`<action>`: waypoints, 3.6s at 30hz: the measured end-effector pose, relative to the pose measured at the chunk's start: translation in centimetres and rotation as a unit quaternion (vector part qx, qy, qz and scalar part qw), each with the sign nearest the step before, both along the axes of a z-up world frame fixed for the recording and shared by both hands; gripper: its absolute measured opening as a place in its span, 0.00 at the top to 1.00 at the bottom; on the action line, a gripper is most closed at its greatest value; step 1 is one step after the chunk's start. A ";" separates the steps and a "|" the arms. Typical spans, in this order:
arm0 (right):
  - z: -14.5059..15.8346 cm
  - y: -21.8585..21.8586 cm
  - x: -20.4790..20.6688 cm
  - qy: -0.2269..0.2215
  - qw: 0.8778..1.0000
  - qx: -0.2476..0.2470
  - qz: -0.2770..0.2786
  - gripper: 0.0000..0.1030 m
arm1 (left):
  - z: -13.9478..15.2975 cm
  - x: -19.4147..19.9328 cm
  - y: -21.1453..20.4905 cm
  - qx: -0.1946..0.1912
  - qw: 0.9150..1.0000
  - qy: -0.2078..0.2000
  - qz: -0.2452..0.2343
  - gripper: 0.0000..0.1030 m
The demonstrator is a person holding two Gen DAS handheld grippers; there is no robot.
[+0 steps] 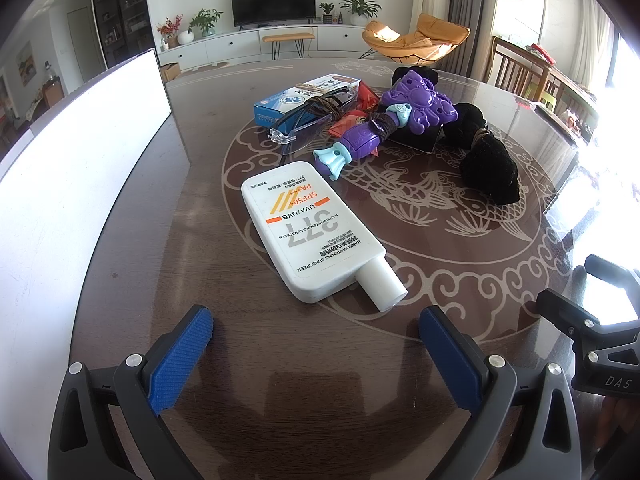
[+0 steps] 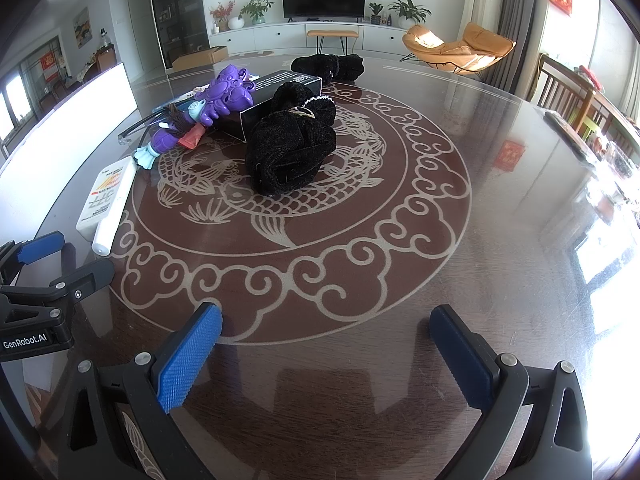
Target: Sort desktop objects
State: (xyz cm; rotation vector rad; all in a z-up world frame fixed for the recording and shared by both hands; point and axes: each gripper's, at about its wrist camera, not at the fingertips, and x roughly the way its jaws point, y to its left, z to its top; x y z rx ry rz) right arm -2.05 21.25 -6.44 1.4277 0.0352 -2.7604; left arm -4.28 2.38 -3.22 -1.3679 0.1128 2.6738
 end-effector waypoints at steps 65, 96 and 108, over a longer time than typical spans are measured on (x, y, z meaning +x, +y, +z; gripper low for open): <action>0.0 0.0 0.0 0.000 1.000 0.000 0.000 0.00 | 0.0 0.0 0.0 0.000 1.000 0.000 0.001 0.00; 0.0 -0.1 0.0 0.001 1.000 0.000 0.000 0.00 | 0.2 1.9 -0.2 -0.003 0.999 -0.015 -0.029 0.00; -0.1 0.0 0.0 0.001 1.000 0.000 0.000 0.00 | 0.2 4.5 -2.0 0.000 0.998 -0.006 -0.061 0.00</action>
